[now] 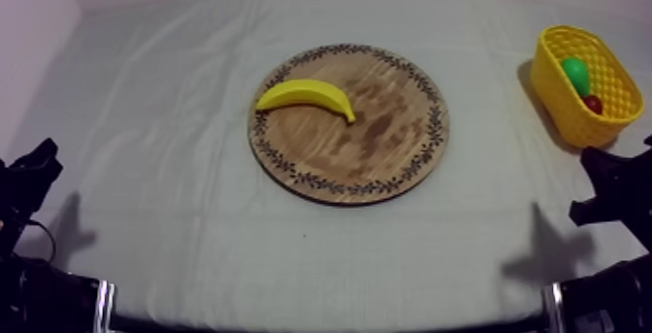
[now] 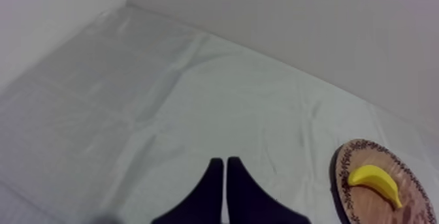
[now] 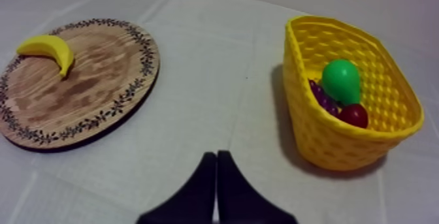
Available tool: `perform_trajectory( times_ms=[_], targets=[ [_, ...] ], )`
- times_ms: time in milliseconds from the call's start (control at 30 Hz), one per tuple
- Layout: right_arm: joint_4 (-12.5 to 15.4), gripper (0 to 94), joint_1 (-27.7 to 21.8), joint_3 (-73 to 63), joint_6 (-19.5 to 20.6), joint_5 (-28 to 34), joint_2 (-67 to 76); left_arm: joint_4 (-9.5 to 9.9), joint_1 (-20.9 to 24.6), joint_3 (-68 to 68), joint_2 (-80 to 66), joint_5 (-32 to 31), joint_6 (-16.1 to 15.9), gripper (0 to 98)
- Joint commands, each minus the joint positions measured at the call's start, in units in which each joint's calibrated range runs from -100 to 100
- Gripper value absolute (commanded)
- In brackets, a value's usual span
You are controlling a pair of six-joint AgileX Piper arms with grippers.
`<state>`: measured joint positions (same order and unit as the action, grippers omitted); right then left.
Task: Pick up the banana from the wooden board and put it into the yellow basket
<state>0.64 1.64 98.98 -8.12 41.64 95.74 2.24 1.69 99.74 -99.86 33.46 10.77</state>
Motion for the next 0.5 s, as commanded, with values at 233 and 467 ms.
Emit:
perform_trajectory(
  times_ms=[233, 467],
  targets=[
    [0.2, 0.6, -0.1, 0.6, -0.7, -1.9, 0.0, -0.02, 0.0, 0.0, 0.0, 0.0, 0.0, 0.1],
    [0.4, 0.5, 0.0, 0.0, -2.2, -0.1, 0.0, -0.02, 0.0, 0.0, 0.0, 0.0, 0.0, 0.1]
  ],
)
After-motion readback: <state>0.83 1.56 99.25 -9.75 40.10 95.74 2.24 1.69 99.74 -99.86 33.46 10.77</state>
